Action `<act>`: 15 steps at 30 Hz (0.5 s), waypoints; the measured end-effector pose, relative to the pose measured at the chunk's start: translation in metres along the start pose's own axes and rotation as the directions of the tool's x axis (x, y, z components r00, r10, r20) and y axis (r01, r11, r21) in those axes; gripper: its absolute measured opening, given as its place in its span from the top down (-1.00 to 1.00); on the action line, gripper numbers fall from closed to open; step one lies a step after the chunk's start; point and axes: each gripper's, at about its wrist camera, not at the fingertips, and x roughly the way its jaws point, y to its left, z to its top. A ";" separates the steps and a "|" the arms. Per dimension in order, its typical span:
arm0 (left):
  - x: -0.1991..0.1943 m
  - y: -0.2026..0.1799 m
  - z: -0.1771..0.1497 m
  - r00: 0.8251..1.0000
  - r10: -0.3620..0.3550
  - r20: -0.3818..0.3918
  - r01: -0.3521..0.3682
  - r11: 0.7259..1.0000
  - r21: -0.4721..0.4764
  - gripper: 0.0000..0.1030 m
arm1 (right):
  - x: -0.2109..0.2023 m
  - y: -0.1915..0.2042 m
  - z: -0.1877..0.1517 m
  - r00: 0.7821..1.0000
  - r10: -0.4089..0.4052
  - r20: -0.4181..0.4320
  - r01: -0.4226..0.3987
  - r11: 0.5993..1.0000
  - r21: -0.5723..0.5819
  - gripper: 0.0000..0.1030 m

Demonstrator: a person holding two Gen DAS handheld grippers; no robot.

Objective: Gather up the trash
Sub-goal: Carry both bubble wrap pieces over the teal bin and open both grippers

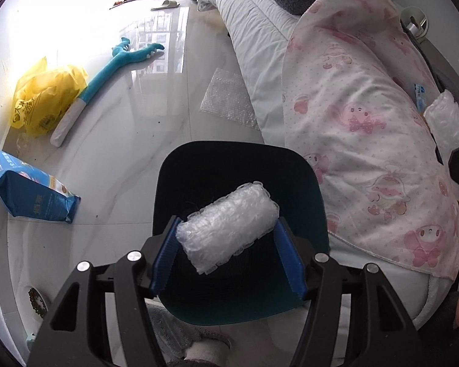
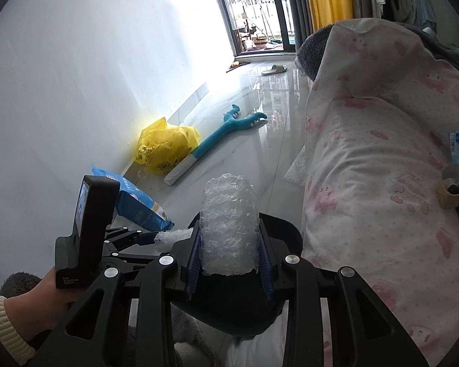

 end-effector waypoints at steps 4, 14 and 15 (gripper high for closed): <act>0.010 0.011 0.000 0.999 -0.021 -0.027 0.020 1.000 -0.023 -0.50 | 0.019 0.003 0.001 0.999 -0.005 -0.032 0.005 1.000 0.005 0.35; -0.014 0.019 -0.003 0.999 0.012 0.037 -0.013 0.999 0.037 -0.67 | 0.052 0.010 0.000 0.996 0.003 -0.088 -0.001 1.000 0.018 0.35; -0.021 0.018 -0.003 0.998 0.015 0.058 -0.017 0.999 0.048 -0.67 | 0.056 0.012 0.000 0.995 -0.001 -0.096 0.002 1.000 0.013 0.35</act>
